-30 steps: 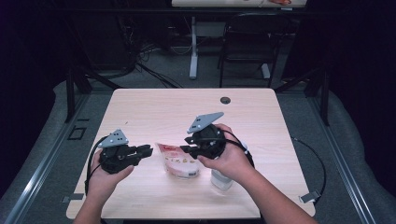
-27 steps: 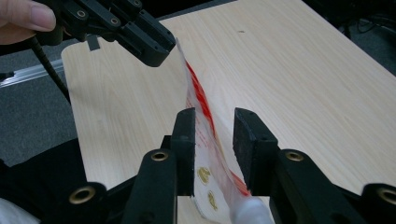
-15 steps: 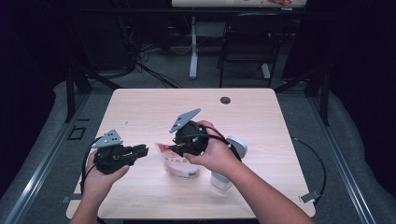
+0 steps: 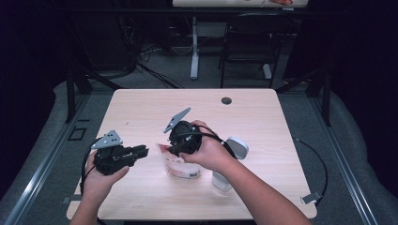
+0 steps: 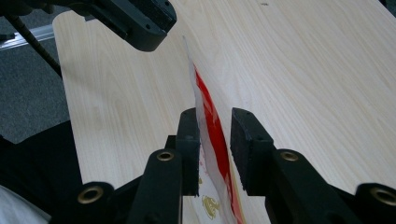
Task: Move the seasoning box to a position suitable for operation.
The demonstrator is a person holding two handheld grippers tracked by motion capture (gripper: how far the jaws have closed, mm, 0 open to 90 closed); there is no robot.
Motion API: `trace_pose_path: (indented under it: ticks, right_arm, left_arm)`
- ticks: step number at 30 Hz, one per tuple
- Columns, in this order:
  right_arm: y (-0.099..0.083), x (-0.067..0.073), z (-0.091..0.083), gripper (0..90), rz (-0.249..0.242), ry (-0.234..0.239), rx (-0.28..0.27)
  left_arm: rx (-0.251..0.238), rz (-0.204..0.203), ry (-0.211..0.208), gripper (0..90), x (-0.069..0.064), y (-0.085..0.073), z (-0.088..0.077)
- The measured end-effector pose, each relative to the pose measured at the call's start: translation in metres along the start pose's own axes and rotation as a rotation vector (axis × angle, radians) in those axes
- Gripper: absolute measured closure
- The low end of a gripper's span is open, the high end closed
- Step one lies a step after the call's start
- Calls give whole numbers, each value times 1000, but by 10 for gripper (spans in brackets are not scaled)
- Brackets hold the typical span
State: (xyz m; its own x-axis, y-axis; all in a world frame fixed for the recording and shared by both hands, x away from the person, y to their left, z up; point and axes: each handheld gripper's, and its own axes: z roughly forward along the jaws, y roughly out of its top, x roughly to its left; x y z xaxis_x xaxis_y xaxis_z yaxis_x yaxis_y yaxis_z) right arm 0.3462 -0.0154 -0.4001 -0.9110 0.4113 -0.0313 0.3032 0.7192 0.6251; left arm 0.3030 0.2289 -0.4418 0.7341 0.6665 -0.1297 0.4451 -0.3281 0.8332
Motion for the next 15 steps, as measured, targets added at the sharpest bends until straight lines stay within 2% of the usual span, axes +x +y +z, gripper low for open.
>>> trace_pose_path:
  ticks: [15]
  right_arm:
    - [8,4,13,769,-35,-20,75]
  left_arm:
    - [1,-4,-2,764,1,-1,1]
